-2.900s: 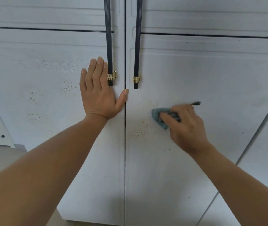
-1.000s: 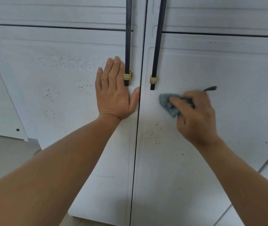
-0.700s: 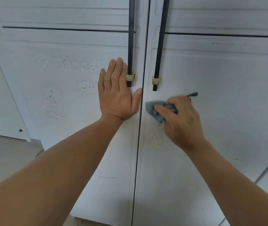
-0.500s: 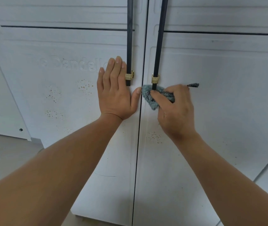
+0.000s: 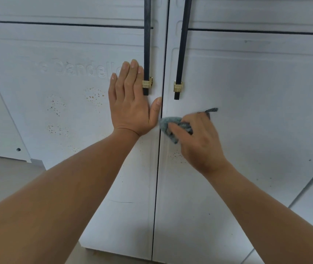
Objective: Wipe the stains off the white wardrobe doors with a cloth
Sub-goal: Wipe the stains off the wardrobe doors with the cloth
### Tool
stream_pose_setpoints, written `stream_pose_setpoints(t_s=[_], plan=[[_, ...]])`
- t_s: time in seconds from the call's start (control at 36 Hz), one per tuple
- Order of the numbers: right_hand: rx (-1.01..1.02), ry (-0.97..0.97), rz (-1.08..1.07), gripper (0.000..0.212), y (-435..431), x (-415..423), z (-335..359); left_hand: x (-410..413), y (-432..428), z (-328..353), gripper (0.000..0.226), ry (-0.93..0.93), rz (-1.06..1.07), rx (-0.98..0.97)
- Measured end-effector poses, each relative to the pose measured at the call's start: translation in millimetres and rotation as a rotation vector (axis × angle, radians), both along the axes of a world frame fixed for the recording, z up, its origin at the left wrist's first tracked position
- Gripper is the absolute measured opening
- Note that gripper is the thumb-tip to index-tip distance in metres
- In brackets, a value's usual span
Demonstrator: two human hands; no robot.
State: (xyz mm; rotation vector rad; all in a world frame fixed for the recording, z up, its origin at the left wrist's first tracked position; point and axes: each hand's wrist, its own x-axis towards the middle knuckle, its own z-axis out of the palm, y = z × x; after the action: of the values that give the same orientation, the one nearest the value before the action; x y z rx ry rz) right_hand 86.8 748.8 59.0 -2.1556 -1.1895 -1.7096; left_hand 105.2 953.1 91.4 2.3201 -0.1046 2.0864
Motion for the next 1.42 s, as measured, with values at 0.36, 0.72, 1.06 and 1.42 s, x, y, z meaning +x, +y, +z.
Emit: stream_pose_setpoints(t_s=[0.36, 0.72, 1.06, 1.42], plan=[[0.105, -0.032, -0.004, 0.011, 1.6, -2.7, 2.4, -0.6, -0.4, -0.6, 0.079, -0.020, 0.002, -0.016], [0.068, 0.018, -0.009, 0.015, -7.0, -5.2, -2.1, -0.8, -1.1, 0.1, 0.078, -0.031, 0.014, -0.019], [0.166, 0.002, -0.031, 0.026, -26.2, -7.6, -5.3, 1.1, -0.4, -0.6, 0.077, -0.055, 0.010, -0.016], [-0.081, -0.026, -0.048, 0.015, -45.4, -2.3, -27.5, 0.8, -0.8, -0.3, 0.077, -0.057, 0.006, -0.013]])
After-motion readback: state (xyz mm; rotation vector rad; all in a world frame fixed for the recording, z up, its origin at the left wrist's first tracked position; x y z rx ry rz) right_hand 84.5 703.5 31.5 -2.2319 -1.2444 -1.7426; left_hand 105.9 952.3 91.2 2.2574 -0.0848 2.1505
